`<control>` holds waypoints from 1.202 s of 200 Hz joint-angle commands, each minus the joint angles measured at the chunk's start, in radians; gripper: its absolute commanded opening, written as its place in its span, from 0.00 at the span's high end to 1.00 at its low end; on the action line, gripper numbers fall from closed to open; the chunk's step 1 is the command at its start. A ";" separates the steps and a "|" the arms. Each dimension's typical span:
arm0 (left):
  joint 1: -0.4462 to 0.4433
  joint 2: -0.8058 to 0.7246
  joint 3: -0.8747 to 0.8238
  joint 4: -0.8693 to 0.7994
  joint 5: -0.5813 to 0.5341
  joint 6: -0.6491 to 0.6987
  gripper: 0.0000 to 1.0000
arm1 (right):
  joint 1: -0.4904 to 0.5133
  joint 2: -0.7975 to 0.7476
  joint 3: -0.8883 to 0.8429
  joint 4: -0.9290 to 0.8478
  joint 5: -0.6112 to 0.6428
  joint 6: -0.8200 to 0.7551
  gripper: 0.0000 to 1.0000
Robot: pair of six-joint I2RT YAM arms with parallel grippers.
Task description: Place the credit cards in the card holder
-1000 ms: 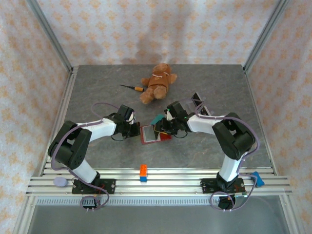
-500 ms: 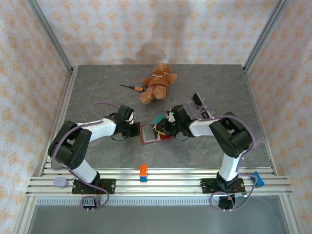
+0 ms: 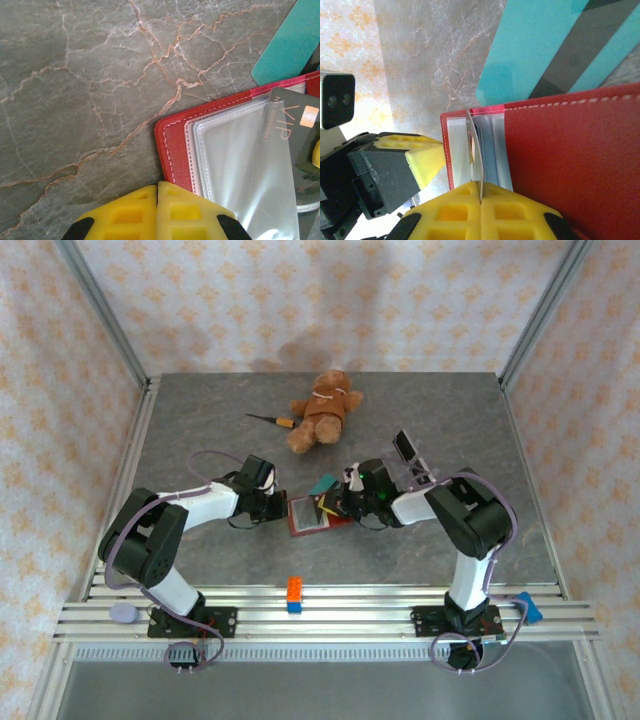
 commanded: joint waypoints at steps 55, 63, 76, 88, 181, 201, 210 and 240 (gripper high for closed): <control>0.000 0.058 0.039 -0.116 -0.059 0.030 1.00 | -0.056 -0.084 -0.038 -0.095 -0.034 -0.094 0.97; 0.000 0.056 0.039 -0.116 -0.059 0.034 1.00 | -0.062 -0.093 -0.028 -0.130 -0.052 -0.119 0.96; 0.000 0.055 0.042 -0.120 -0.060 0.044 1.00 | -0.068 -0.109 -0.004 -0.213 -0.084 -0.177 0.96; 0.002 0.052 0.047 -0.124 -0.059 0.056 1.00 | -0.068 -0.128 0.022 -0.302 -0.101 -0.237 0.96; 0.002 0.037 0.073 -0.131 -0.081 0.134 1.00 | -0.069 -0.016 0.196 -0.548 -0.236 -0.428 0.96; 0.002 0.041 0.079 -0.134 -0.089 0.137 1.00 | -0.069 -0.009 0.208 -0.569 -0.221 -0.424 0.96; 0.002 0.040 0.076 -0.133 -0.094 0.136 1.00 | -0.070 -0.016 0.202 -0.566 -0.210 -0.419 0.95; 0.001 0.035 0.068 -0.120 -0.103 0.135 1.00 | -0.085 -0.010 0.191 -0.558 -0.201 -0.396 0.93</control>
